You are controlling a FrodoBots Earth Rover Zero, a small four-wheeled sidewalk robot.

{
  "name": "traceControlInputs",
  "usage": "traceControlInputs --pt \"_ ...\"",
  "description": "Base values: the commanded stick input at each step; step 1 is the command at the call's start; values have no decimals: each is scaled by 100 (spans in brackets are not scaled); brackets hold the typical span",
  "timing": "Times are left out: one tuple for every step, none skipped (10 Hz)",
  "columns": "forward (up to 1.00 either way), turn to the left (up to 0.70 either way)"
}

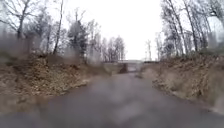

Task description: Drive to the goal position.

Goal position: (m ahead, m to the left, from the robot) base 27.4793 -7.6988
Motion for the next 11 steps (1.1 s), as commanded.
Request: traceControlInputs --pt "100 0" --pt "100 0" --pt "100 0" --pt "100 0" --pt "100 0" --pt "100 0" --pt "100 0" --pt "100 0" --pt "100 0" --pt "100 0" --pt "100 0"
